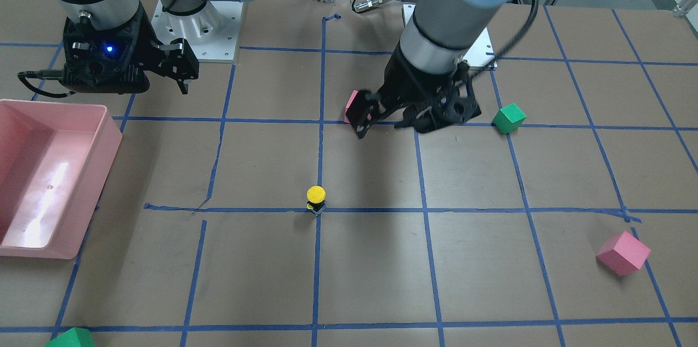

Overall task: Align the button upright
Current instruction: 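Open the left gripper and retract it away from the button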

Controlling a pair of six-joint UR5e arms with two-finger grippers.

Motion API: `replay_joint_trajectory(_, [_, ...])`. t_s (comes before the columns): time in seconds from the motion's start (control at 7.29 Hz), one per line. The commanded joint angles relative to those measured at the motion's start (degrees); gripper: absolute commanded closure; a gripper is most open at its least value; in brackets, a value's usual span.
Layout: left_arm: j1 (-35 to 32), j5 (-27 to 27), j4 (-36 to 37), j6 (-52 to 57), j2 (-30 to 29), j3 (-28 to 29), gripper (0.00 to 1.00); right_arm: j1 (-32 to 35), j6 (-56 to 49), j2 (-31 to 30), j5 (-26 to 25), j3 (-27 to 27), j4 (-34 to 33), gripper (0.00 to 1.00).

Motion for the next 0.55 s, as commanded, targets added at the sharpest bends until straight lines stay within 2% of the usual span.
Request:
replay_joint_trajectory(0.0, [0.1, 10.9, -8.1, 15.5, 8.4, -1.3, 0.00, 0.0, 0.0, -0.3, 0.1, 0.0, 0.1, 0.00])
replay_joint_trajectory(0.27, [0.0, 11.2, -5.1, 16.2, 10.9, -6.2, 0.00, -0.3, -0.3, -0.9, 3.3, -0.3, 2.7, 0.00])
replay_joint_trajectory(0.41, [0.1, 11.1, -0.2, 17.9, 11.4, -8.1, 0.02, -0.3, -0.3, -0.9, 9.6, -1.0, 2.1, 0.00])
